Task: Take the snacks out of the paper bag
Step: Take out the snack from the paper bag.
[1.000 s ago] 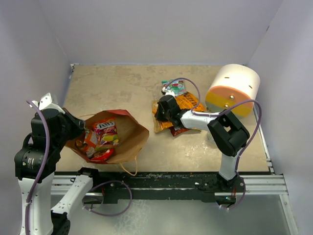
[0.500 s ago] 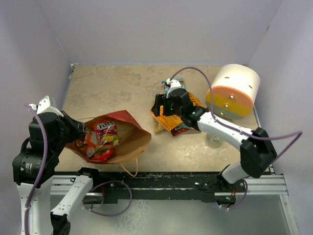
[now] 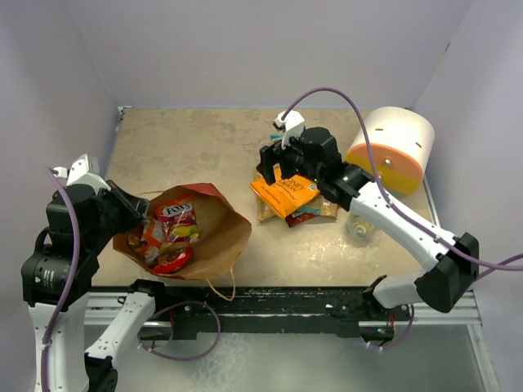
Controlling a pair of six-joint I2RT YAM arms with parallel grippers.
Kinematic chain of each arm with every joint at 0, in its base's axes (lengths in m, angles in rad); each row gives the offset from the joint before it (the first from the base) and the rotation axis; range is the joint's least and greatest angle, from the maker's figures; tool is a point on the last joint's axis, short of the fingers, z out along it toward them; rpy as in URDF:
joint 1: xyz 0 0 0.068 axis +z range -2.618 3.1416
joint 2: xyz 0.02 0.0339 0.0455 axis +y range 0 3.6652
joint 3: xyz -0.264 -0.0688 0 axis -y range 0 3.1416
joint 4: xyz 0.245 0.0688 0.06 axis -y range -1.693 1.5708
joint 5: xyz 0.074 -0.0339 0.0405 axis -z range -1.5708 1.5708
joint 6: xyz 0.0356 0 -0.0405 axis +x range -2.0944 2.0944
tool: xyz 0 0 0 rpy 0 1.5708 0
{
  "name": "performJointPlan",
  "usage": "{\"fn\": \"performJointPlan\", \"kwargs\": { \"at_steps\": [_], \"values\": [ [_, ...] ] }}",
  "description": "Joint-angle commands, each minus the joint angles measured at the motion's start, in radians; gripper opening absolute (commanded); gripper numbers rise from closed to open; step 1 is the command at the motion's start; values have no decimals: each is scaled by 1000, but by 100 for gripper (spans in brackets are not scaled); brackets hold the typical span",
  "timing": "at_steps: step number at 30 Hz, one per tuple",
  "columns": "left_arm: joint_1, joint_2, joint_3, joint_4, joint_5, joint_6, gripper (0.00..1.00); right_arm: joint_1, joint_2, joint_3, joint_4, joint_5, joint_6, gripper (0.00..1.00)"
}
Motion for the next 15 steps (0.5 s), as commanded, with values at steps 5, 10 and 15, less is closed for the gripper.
{"fn": "performJointPlan", "kwargs": {
  "at_steps": [5,10,15],
  "values": [
    [-4,-20,33,179,171,65,0,141,-78,27,183,-324,-216,88],
    [-3,-41,8,207,179,47,0,260,-83,33,258,-430,-391,85],
    [-4,-39,2,229,187,38,0,355,-26,42,293,-527,-579,83]
  ]
}}
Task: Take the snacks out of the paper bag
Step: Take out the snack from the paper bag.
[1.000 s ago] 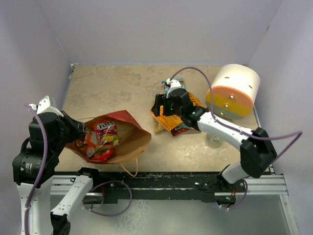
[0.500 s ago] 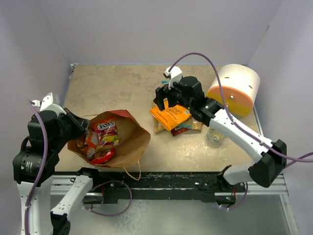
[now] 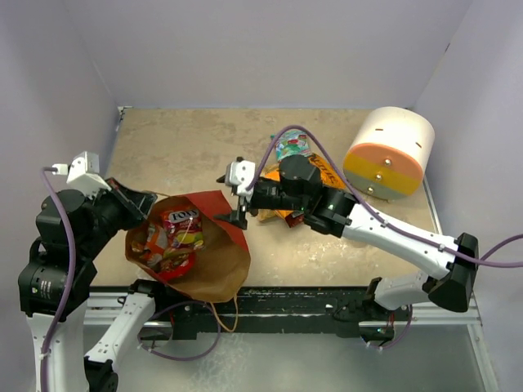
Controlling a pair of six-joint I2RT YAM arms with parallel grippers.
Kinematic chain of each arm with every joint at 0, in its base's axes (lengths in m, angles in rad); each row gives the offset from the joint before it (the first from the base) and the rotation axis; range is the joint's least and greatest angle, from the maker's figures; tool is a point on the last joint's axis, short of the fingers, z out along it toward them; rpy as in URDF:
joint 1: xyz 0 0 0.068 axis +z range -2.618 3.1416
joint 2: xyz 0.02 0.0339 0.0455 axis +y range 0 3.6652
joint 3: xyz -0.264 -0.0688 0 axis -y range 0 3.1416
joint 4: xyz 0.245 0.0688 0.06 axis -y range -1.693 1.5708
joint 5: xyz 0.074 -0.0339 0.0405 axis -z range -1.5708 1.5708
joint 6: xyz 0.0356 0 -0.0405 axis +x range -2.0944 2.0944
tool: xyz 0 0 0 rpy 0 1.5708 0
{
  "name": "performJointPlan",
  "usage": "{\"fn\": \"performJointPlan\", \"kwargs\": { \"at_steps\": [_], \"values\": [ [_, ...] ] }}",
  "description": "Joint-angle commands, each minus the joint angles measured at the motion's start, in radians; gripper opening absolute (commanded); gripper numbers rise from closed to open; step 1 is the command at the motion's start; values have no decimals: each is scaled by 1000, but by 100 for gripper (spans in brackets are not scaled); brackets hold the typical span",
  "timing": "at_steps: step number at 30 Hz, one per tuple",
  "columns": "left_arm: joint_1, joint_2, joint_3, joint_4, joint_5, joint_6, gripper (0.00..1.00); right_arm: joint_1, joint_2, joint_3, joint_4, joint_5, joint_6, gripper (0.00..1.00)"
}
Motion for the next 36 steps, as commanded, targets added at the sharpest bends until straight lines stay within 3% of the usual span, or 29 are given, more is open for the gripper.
{"fn": "performJointPlan", "kwargs": {
  "at_steps": [1,8,14,23,36],
  "values": [
    [-4,1,7,94,25,-2,0,80,40,43,93,-110,-248,82],
    [-4,3,-4,74,35,-21,0,215,101,29,76,-105,-473,79],
    [-5,0,0,76,40,2,0,285,234,142,-78,12,-647,75],
    [-3,21,18,106,50,7,0,301,387,211,-178,18,-668,76],
    [-3,28,20,94,57,5,0,331,580,221,-165,81,-655,75]
  ]
}}
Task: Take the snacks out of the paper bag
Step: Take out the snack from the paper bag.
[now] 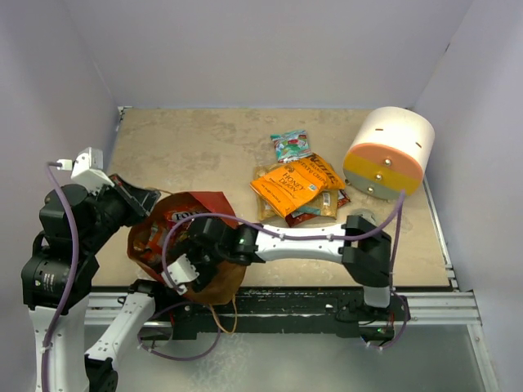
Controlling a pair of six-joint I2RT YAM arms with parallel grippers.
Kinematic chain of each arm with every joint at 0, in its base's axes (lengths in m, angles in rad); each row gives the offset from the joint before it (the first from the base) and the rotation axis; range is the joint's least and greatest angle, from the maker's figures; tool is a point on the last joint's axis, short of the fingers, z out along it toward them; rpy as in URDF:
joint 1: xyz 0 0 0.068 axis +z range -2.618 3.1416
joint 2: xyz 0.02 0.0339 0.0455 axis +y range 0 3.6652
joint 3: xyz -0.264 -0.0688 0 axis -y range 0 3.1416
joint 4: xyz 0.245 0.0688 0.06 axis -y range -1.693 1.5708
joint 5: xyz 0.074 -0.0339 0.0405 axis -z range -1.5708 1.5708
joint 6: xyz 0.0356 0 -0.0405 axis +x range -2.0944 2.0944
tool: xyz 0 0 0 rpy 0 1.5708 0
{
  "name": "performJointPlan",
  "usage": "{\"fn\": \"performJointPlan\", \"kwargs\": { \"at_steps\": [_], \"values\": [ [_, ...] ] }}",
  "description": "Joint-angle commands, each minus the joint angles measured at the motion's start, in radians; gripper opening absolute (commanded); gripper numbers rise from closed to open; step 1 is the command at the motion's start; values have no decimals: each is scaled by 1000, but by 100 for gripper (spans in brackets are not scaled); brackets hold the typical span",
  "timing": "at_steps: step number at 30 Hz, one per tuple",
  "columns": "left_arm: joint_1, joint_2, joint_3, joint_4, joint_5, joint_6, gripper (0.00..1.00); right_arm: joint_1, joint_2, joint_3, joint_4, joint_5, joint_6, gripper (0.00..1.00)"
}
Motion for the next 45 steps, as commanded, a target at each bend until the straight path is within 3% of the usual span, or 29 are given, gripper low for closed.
{"fn": "performJointPlan", "kwargs": {
  "at_steps": [1,6,8,20,35,45],
  "values": [
    [-4,11,27,69,21,15,0,19,69,66,15,51,21,74],
    [-4,11,23,66,16,19,0,24,133,84,82,101,78,71],
    [-4,9,20,62,12,17,0,24,161,114,94,118,108,65],
    [-5,-17,31,-4,-83,29,0,-8,125,90,131,156,260,0],
    [-5,-40,83,-11,-253,72,0,-54,7,131,184,143,399,0],
    [-5,-38,71,10,-250,102,0,-97,-28,165,222,168,522,0]
  ]
}}
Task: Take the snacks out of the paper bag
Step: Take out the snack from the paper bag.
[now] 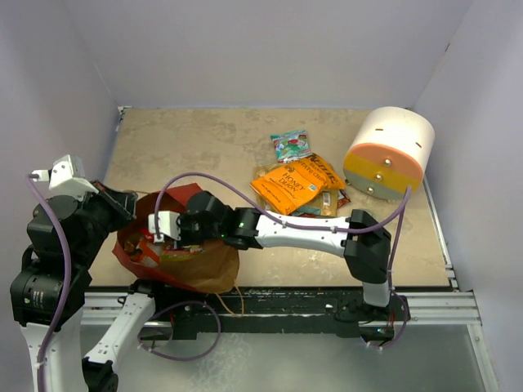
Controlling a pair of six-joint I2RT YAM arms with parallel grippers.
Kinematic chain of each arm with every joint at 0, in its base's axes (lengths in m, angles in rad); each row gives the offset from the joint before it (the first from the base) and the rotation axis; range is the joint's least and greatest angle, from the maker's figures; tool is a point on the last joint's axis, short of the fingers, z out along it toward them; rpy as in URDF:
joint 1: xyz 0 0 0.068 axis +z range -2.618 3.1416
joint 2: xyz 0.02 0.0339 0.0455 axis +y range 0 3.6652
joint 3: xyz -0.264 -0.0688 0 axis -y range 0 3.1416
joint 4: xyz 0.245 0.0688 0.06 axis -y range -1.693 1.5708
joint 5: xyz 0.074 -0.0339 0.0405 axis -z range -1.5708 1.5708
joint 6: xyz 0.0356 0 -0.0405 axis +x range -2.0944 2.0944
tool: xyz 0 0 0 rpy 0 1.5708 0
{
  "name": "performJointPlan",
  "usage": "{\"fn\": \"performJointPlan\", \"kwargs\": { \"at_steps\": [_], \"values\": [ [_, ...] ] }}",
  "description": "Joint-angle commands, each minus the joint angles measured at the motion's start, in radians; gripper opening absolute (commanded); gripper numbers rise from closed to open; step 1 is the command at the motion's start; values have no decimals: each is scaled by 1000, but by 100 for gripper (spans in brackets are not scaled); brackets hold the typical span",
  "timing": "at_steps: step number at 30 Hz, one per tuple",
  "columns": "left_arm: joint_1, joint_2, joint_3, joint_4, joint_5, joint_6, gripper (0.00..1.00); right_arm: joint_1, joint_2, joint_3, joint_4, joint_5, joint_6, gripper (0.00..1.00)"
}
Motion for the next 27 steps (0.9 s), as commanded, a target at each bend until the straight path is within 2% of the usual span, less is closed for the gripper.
{"fn": "performJointPlan", "kwargs": {
  "at_steps": [1,10,22,27],
  "values": [
    [-5,-13,8,70,-15,25,0,-36,-83,39,70,22,81,0],
    [-5,-13,-41,88,52,1,0,-60,-249,-66,59,-36,91,0],
    [-5,0,-69,40,0,-23,0,-87,-594,-258,8,-220,21,0],
    [-4,-18,-99,42,-2,-53,0,-155,-767,-357,67,-96,128,0]
  ]
}}
